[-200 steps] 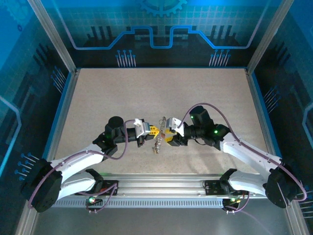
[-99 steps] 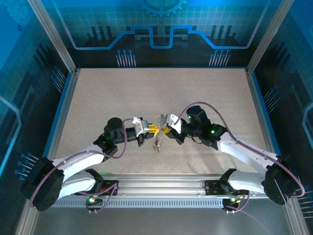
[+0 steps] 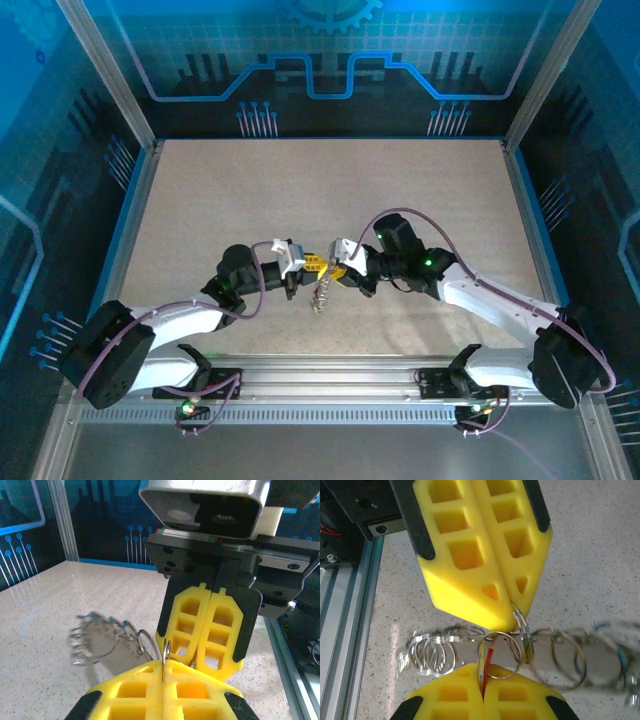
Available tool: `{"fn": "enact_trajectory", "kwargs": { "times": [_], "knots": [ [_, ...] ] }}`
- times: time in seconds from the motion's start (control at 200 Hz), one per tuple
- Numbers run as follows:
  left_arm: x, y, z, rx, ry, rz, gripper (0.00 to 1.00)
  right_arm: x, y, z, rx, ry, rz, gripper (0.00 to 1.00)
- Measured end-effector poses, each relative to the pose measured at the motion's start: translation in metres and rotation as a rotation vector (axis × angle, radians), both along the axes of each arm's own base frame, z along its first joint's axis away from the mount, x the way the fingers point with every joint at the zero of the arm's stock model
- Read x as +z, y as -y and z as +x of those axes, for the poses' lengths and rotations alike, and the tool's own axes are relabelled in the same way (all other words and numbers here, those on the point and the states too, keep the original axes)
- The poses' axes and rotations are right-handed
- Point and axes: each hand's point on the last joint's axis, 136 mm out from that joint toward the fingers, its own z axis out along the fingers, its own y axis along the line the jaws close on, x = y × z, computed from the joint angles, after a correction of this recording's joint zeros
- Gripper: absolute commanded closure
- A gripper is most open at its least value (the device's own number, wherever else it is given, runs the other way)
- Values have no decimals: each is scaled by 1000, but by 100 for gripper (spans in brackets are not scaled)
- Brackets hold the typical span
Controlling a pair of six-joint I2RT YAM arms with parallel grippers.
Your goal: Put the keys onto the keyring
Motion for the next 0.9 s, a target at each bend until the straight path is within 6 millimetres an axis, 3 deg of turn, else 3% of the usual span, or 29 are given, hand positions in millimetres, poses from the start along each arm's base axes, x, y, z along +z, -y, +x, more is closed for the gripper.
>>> {"fn": "enact_trajectory", "kwargs": {
  "times": [0.1, 0.32, 0.655, 0.9],
  "knots": [
    [3, 1, 1, -4, 7, -18, 100, 1, 0, 1, 5, 10, -5, 83],
    [12, 1, 1, -4, 37, -42, 100, 17, 12, 4, -19, 47, 15, 70],
    [13, 2, -1, -16, 44, -46, 100, 45, 27, 6, -35, 99, 97, 72],
    [15, 3, -3, -35, 56, -55, 100, 36, 17, 3, 25, 52, 105, 74]
  ]
}}
